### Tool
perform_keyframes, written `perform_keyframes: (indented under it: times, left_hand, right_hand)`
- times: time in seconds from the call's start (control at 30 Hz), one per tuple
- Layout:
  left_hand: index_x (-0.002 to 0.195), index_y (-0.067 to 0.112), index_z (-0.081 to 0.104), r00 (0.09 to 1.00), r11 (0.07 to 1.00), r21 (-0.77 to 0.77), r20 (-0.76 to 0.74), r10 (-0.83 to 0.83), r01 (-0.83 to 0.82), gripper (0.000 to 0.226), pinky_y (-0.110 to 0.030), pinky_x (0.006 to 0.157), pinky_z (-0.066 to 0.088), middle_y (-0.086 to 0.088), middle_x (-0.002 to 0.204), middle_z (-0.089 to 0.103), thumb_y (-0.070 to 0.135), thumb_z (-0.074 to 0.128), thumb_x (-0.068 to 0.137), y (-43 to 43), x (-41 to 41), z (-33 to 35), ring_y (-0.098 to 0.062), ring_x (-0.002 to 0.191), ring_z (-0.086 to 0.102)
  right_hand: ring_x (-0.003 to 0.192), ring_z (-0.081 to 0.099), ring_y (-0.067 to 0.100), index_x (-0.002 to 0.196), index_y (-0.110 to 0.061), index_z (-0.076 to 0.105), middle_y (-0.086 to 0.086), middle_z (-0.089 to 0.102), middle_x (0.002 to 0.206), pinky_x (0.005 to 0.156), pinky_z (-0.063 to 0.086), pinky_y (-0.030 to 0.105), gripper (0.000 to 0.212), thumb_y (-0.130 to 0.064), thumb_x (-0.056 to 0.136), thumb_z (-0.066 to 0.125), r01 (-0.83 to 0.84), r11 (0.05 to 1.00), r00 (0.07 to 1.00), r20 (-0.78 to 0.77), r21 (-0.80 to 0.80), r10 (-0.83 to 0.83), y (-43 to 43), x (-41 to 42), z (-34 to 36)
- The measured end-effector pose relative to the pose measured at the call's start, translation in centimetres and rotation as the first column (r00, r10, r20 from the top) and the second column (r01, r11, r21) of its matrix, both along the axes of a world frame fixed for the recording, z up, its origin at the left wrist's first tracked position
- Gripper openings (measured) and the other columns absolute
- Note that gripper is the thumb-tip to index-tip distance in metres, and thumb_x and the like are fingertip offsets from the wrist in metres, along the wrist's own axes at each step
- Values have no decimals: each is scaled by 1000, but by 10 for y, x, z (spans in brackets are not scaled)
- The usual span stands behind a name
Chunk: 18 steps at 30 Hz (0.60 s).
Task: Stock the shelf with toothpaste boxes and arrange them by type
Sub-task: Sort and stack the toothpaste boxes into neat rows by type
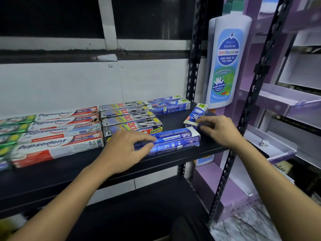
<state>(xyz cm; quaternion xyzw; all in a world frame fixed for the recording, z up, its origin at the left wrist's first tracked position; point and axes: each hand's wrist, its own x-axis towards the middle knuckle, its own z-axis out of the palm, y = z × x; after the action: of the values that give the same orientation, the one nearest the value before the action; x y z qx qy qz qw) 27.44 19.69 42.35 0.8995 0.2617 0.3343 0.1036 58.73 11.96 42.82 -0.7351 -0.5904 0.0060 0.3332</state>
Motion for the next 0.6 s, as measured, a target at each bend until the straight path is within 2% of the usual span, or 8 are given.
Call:
perform_keyframes:
  times: [0.1,0.23,0.27,0.3,0.37,0.43,0.5,0.6]
  left_hand:
    - [105,36,77,999,999,-40,26,29,-28,18,-2,74,41,25,96,72,29,72,88,5,7,10,14,89,62]
    - [109,37,75,991,990,-36,10,133,-133,21,-11,75,45,16,97,74,34,69,89,25,19,24,10,79,60]
    - [114,37,73,984,983,-32,-30,178,-179,24,-16,77,45,13,102,73,37,67,91,33,22,27,9,84,61]
    - [120,36,69,973,975,-25,-79,219,-221,29,-21,84,45,9,113,72,41,64,92,43,24,28,2,98,63]
    - [132,32,61,944,961,-3,-188,271,-277,42,-32,99,42,5,137,61,50,58,94,61,27,27,-18,125,55]
    - [143,28,50,909,950,6,-288,302,-314,57,-40,109,37,3,150,48,58,49,95,76,29,26,-23,137,44]
    - [151,27,36,868,936,-3,-377,325,-352,66,-45,117,26,2,160,31,63,39,96,85,31,26,-25,148,25]
    - [158,28,18,812,923,-40,-492,314,-382,76,-50,122,9,4,165,8,69,26,95,95,36,23,-25,153,4]
  right_hand:
    - [90,62,3,111,-31,74,-4,74,106,86,46,22,23,-21,90,68,-23,1000,999,38,1,23,8,0,3]
    - [94,68,9,109,-33,75,-8,74,107,91,52,29,23,-25,87,72,-67,998,996,59,-6,67,23,8,4]
    - [93,67,11,110,-33,75,-8,74,106,89,53,28,25,-27,86,74,-74,997,995,73,-9,75,27,11,4]
    - [94,67,13,112,-32,74,-6,74,105,86,52,27,28,-28,85,75,-76,997,993,91,-9,77,32,13,4]
    - [110,61,18,123,-34,68,-3,69,121,90,48,28,40,-35,83,76,-72,997,985,155,-10,73,45,18,2]
    - [138,37,27,137,-41,53,-2,45,150,109,36,40,57,-51,84,69,-48,995,970,235,-92,69,58,26,-1]
    - [147,13,32,144,-48,39,1,21,161,119,19,49,65,-67,83,54,-7,978,951,300,-208,70,70,33,-4]
    - [149,8,35,147,-48,33,2,18,162,118,8,56,67,-72,85,44,-11,961,934,341,-275,108,86,32,-5]
